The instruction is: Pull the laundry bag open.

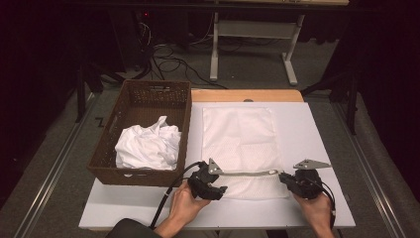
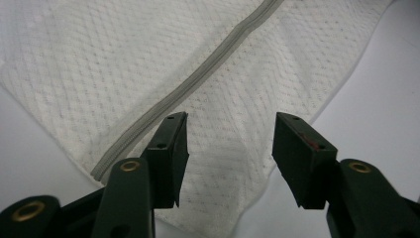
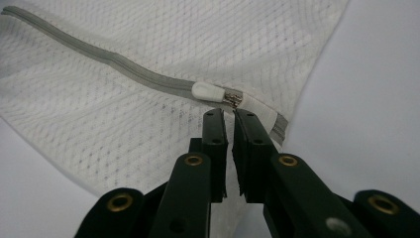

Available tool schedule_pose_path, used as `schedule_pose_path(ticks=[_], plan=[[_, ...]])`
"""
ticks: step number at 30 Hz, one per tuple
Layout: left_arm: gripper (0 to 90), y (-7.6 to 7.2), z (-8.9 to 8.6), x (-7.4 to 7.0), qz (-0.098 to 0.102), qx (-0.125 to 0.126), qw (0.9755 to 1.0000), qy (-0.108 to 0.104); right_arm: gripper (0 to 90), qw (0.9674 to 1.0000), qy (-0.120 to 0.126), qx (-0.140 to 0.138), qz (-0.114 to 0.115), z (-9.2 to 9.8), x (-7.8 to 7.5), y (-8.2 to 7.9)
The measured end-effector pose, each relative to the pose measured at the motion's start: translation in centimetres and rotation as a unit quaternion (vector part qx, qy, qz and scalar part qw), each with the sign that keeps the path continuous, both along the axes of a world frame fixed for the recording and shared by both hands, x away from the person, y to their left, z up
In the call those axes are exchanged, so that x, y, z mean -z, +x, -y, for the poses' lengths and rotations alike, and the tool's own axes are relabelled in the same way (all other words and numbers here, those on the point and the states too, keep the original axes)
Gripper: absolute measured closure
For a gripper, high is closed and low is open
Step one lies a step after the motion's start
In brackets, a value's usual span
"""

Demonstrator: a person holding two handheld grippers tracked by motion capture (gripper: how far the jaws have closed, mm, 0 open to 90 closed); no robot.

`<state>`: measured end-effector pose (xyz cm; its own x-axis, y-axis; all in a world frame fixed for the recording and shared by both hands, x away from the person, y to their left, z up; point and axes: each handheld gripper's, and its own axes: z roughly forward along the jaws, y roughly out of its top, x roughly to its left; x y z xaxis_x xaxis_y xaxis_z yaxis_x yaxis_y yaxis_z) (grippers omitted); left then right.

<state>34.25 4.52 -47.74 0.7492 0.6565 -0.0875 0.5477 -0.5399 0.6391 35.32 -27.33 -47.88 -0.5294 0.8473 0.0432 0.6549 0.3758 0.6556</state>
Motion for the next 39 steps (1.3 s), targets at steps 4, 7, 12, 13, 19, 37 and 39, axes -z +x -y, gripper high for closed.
schedule_pose_path(ticks=[4,7,12,13,19,37,39], plan=[[45.2,0.4,0.2,-0.2,-0.012,-0.005,0.9997,-0.019,87.5,1.0000,0.005,-0.003,-0.006,-0.1,0.4,0.6],[45.4,0.7,0.6,-0.3,-0.009,-0.007,0.9998,-0.018,88.6,0.9999,0.012,0.003,-0.008,0.0,0.5,0.8],[47.9,1.4,1.5,-0.7,0.001,-0.004,0.9999,-0.009,89.9,0.9997,0.022,0.007,-0.009,0.4,0.9,1.0],[47.9,1.4,1.5,-0.7,0.001,-0.004,0.9999,-0.009,89.9,0.9997,0.022,0.008,-0.007,0.5,0.9,1.0],[47.3,1.9,3.0,-1.0,0.011,0.012,0.9998,0.008,89.9,0.9995,0.028,0.014,0.006,0.4,0.7,1.3],[48.2,3.2,7.7,-1.0,0.020,0.045,0.9986,0.021,89.9,0.9999,0.012,0.008,0.007,-0.1,1.1,2.1],[48.3,3.4,8.0,-0.7,0.014,0.042,0.9989,0.016,89.8,0.9998,0.013,0.017,0.004,0.6,1.2,2.1]])
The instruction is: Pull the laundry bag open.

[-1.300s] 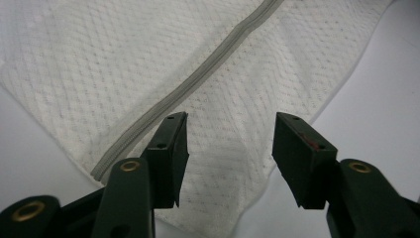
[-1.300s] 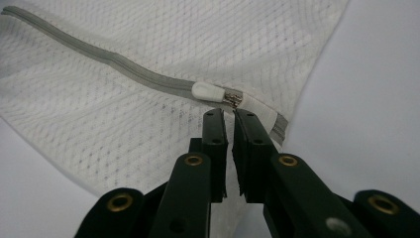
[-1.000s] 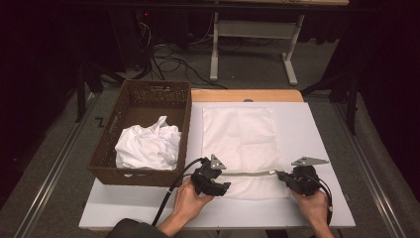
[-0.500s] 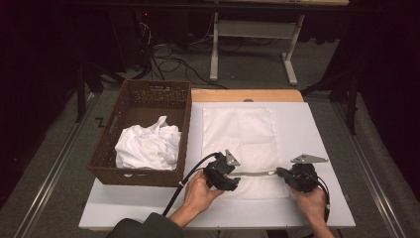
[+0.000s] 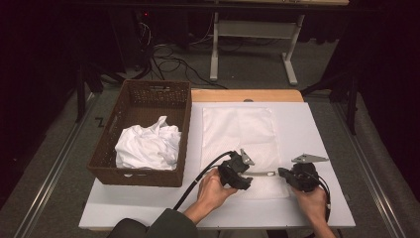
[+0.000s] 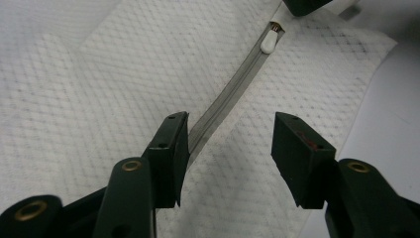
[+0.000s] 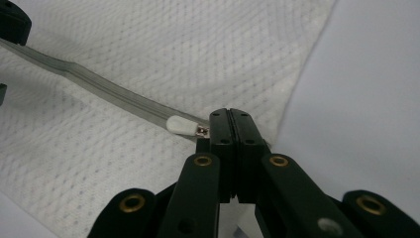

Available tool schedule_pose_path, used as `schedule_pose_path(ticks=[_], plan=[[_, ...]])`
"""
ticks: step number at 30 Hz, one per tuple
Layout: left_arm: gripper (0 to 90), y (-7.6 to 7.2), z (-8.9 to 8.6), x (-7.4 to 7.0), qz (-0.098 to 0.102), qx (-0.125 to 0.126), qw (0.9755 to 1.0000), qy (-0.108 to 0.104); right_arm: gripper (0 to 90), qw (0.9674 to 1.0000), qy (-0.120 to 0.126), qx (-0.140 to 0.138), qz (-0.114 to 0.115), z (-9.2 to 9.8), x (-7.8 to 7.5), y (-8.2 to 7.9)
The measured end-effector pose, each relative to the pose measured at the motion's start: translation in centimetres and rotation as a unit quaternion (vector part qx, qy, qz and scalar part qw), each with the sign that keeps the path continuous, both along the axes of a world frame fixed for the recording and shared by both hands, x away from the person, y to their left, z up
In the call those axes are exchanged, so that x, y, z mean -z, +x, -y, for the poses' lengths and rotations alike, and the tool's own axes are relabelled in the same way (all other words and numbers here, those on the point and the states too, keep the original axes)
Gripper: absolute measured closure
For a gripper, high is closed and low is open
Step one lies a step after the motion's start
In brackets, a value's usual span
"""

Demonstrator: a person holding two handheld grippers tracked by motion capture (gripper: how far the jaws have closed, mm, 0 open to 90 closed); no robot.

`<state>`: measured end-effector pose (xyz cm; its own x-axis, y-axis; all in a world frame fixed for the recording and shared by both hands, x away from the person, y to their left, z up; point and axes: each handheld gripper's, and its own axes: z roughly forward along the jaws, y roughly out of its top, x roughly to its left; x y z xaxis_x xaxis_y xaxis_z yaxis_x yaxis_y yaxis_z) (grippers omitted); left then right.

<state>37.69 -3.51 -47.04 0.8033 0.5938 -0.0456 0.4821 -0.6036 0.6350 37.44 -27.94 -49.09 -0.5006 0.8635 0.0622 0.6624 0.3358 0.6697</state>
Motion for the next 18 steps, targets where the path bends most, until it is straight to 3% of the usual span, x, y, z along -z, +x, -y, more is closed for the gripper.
schedule_pose_path(ticks=[6,10,18], plan=[[47.6,0.2,0.5,0.2,-0.002,-0.002,0.9999,-0.013,89.3,1.0000,0.005,0.001,0.001,0.3,0.1,0.0],[46.8,0.3,1.0,0.2,0.005,0.001,1.0000,-0.007,89.0,1.0000,0.004,0.002,-0.007,0.4,0.3,0.2],[48.2,0.7,2.1,0.5,-0.003,0.001,1.0000,0.004,89.1,0.9999,-0.002,0.000,-0.017,0.5,0.7,0.4]])
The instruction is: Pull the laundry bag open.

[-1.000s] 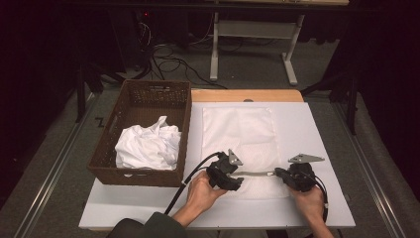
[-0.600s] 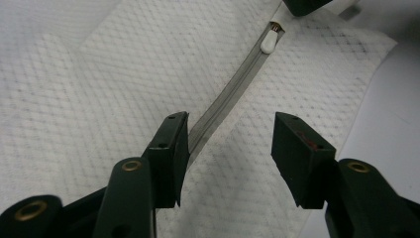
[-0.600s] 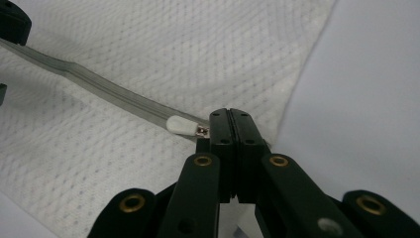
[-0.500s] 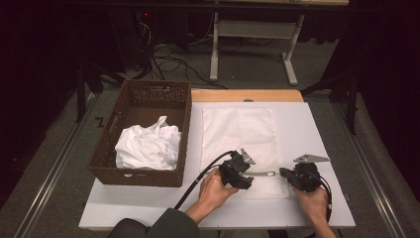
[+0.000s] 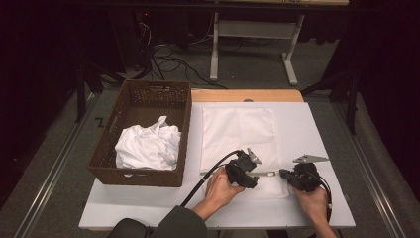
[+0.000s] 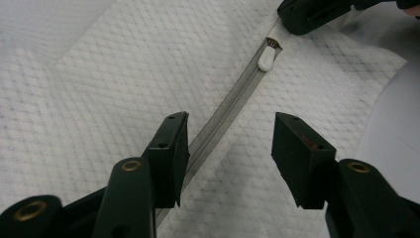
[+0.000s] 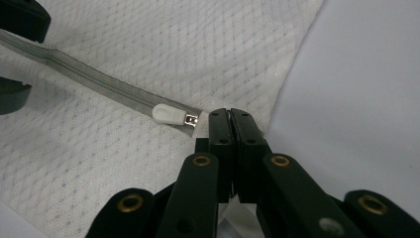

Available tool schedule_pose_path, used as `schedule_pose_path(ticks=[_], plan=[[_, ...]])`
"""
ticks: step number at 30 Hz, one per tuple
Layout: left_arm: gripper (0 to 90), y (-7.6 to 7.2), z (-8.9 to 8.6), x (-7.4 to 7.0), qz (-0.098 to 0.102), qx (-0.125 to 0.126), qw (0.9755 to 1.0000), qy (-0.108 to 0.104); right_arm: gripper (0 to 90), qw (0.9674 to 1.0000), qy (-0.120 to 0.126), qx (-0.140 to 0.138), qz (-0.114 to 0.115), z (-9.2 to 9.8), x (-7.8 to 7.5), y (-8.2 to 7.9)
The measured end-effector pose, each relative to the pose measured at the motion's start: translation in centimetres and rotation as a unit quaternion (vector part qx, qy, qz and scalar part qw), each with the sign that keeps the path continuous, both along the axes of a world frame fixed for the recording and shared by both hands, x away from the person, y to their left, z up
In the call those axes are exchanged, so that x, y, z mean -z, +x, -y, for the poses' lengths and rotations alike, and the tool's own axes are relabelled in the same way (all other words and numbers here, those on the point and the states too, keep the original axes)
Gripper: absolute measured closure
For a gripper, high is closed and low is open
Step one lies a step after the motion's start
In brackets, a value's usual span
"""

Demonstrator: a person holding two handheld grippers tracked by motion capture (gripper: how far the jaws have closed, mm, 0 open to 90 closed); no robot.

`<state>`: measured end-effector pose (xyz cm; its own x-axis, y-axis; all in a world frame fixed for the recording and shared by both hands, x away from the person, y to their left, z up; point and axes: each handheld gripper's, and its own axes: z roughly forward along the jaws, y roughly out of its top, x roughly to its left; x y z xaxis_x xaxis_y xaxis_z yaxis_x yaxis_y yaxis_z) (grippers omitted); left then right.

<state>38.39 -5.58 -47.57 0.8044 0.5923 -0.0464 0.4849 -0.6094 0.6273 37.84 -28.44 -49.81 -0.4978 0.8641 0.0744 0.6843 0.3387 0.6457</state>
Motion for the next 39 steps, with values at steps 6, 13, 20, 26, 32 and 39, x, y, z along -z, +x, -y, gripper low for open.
schedule_pose_path(ticks=[6,13,20,26,32,39], plan=[[51.6,0.3,1.0,0.5,-0.007,0.005,1.0000,-0.002,90.0,0.9999,0.011,0.004,-0.007,0.1,0.2,0.1],[57.7,0.8,2.4,0.9,-0.011,0.009,0.9999,-0.006,90.0,0.9999,0.013,0.002,-0.008,0.2,0.2,0.1],[61.7,1.5,3.8,1.8,-0.020,0.019,0.9995,-0.018,90.0,0.9999,0.009,0.005,-0.006,0.0,0.2,0.1],[67.1,2.0,4.4,2.2,-0.028,0.014,0.9991,-0.030,90.0,0.9999,0.009,0.005,-0.006,0.0,0.3,0.1],[72.0,2.3,4.7,2.2,-0.033,0.016,0.9986,-0.037,90.0,0.9999,0.013,0.006,-0.008,0.1,0.3,0.1],[76.3,2.3,5.0,2.3,-0.041,0.028,0.9980,-0.040,90.0,0.9998,0.016,0.008,-0.011,0.1,0.3,0.2]])
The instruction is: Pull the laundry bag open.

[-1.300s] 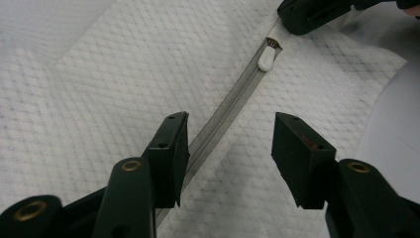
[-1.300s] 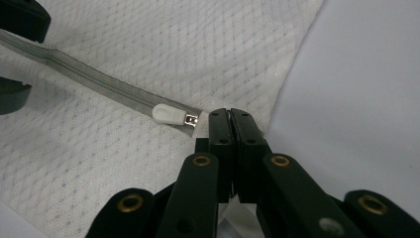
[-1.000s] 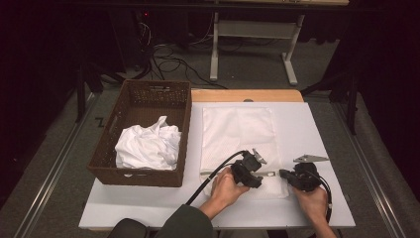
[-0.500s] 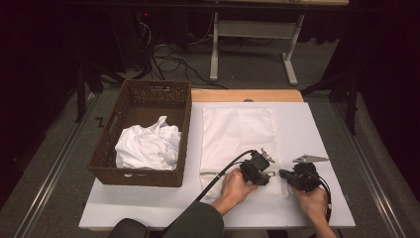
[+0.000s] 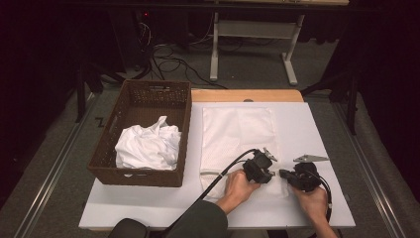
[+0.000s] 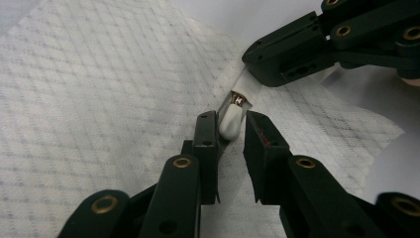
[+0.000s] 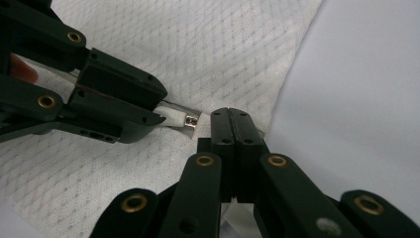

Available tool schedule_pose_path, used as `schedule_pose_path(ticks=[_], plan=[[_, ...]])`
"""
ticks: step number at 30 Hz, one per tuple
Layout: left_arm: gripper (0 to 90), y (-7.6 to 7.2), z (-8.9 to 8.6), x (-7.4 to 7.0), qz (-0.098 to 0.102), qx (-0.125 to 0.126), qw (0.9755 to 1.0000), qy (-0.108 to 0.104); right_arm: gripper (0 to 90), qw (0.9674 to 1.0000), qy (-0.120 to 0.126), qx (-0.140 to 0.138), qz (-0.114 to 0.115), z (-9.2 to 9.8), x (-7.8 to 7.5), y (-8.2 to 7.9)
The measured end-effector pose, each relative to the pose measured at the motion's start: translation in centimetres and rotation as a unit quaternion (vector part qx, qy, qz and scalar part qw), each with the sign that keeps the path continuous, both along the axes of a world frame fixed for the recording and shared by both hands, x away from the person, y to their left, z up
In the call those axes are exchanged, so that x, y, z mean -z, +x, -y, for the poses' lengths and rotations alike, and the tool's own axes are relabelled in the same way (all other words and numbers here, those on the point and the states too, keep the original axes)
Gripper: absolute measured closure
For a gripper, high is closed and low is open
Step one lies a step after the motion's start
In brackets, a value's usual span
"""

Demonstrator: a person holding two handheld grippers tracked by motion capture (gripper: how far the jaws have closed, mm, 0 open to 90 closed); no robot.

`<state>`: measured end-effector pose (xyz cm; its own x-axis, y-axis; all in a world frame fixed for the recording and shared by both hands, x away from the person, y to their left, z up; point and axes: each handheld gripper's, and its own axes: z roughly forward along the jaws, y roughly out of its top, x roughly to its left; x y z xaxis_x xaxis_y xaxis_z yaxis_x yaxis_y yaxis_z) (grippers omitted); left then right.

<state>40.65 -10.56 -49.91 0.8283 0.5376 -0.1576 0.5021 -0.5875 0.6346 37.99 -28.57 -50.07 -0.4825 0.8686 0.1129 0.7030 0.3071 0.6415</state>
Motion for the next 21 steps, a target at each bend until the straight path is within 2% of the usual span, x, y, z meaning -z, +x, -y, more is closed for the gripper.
schedule_pose_path(ticks=[10,21], plan=[[80.4,0.04,0.44,-0.08,-0.007,0.009,0.9999,-0.007,90.0,1.0000,0.001,0.001,-0.001,-0.02,0.01,-0.01],[85.0,0.00,0.57,-0.20,-0.006,0.011,0.9999,-0.004,90.0,1.0000,0.000,0.002,0.000,-0.02,0.01,0.00]])
